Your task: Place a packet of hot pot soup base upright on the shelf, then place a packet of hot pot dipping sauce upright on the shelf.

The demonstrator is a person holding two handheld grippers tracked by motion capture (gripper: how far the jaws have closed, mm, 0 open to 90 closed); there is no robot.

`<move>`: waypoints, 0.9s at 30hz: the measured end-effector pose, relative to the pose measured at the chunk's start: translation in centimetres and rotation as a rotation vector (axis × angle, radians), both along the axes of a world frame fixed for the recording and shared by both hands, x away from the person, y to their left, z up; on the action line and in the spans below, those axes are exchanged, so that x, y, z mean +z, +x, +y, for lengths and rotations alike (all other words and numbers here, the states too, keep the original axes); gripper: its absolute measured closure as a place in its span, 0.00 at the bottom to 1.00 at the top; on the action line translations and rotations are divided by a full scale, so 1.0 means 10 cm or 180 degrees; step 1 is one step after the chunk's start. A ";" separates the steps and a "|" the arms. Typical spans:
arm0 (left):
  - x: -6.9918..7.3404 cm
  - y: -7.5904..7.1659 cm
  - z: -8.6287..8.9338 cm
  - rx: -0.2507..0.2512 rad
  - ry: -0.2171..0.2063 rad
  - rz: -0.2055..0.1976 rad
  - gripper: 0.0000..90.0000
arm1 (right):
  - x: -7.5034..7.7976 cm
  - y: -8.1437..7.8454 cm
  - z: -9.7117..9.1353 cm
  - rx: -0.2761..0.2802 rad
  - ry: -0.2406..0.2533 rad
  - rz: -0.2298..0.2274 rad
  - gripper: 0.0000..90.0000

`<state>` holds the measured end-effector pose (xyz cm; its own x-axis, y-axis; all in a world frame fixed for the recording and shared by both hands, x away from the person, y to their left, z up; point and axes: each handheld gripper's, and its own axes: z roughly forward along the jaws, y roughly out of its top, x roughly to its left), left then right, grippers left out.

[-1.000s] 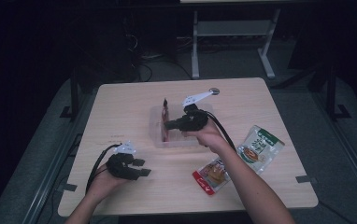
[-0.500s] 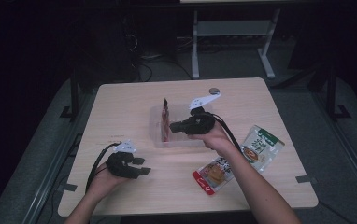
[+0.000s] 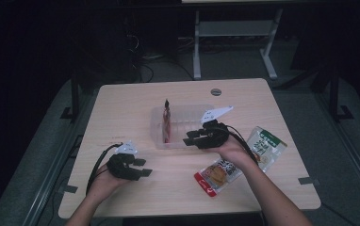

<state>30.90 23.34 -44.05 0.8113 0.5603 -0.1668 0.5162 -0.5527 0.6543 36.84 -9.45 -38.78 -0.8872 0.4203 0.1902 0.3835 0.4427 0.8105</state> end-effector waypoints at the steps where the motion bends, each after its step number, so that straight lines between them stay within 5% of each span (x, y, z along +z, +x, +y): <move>1: 0.00 0.00 0.00 -0.0008 0.0001 -0.0003 0.52 | -0.01 -0.02 -0.01 -0.0008 -0.0023 -0.0005 0.64; 7: 0.00 0.00 0.00 -0.0002 -0.0019 0.0015 0.52 | -0.06 -0.13 -0.08 -0.0043 -0.0241 -0.0001 0.56; 27: 0.00 -0.02 0.00 0.0006 -0.0033 0.0006 0.52 | -0.21 -0.44 -0.65 -0.0317 -0.0360 0.0012 0.53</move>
<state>30.68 23.38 -44.07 0.8101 0.5599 -0.1741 0.5183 -0.5449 0.6591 32.45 -15.97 -40.92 -0.8395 0.5250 0.1398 0.4329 0.4907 0.7562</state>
